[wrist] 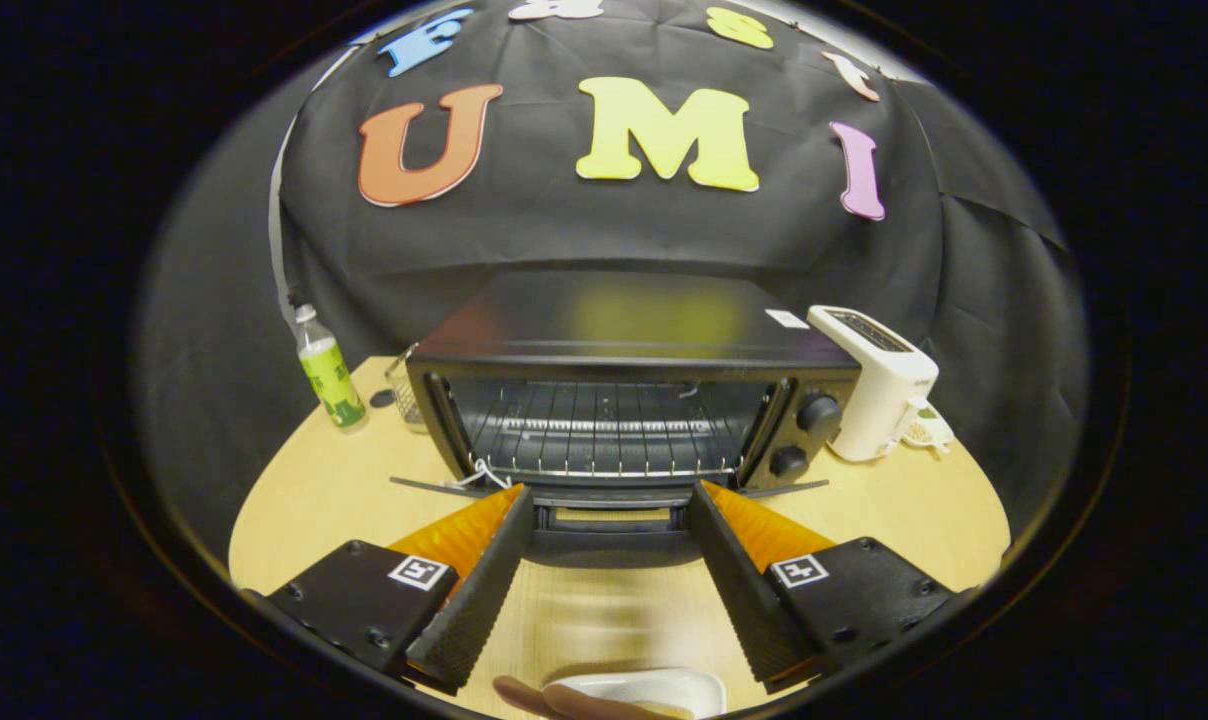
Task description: Open the toaster oven, put the food inside, and close the toaster oven door.
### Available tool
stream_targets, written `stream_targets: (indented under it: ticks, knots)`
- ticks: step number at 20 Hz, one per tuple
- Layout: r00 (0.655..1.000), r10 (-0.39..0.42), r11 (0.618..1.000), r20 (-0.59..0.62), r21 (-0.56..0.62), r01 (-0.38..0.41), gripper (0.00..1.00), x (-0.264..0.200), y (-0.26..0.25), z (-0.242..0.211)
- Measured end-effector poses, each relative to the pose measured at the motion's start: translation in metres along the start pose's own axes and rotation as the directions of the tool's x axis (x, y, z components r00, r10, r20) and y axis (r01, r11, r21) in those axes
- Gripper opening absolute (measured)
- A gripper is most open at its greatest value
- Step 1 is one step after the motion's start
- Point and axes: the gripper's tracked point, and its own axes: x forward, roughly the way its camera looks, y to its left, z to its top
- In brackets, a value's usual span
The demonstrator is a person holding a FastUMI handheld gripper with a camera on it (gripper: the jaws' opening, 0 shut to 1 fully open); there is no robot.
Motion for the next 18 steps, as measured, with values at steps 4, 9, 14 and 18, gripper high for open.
stream_targets:
  ticks: [4, 9, 14, 18]
  knots:
    - [0.99, 0.01, 0.996, -0.143, 0.085, 0.002, 1.0, -0.007, 0.001, -0.047]
    - [0.964, 0.006, 0.995, -0.266, 0.1, 0.021, 1.0, 0.002, 0.001, -0.092]
    - [0.959, 0.045, 0.991, -0.279, 0.135, -0.007, 1.0, 0.007, 0.002, -0.098]
    - [0.945, 0.123, 0.984, -0.304, 0.158, -0.078, 1.0, -0.026, 0.009, -0.106]
